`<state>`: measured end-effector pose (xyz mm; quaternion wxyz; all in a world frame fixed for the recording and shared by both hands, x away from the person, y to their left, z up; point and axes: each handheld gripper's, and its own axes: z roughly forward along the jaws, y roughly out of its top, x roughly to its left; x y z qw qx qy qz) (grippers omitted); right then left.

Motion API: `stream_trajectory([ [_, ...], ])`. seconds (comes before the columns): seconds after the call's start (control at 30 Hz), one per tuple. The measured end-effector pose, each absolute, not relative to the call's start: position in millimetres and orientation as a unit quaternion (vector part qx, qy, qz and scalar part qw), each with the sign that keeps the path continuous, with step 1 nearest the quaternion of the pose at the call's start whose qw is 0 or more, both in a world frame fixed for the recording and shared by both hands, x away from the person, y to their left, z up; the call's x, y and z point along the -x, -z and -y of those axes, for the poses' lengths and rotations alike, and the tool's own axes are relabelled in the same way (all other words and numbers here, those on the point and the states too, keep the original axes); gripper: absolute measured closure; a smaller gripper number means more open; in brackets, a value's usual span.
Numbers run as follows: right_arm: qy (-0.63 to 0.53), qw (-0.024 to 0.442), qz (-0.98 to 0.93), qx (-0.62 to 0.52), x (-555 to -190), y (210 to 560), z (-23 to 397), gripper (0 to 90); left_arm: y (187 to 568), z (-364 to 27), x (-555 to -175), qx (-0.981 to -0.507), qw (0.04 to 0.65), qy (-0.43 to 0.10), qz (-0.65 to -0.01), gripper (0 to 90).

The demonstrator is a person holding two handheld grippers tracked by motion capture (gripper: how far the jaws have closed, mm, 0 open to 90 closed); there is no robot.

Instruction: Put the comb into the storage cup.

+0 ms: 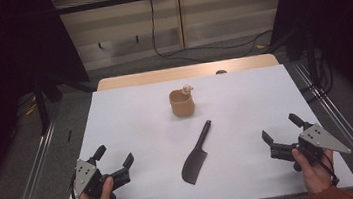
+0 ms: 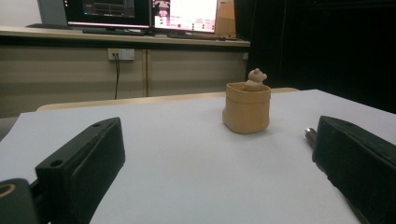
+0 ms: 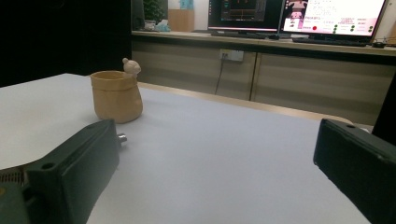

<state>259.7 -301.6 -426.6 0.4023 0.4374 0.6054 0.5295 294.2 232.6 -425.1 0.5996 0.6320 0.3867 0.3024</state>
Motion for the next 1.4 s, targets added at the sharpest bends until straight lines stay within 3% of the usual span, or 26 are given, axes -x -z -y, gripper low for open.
stream_trajectory([
  [1.4,-0.559,0.361,-0.622,-0.414,-269.8,426.2,283.7,0.0,425.5,-227.1,-296.2,-0.645,0.590,-0.299,-0.383,2.6],
])
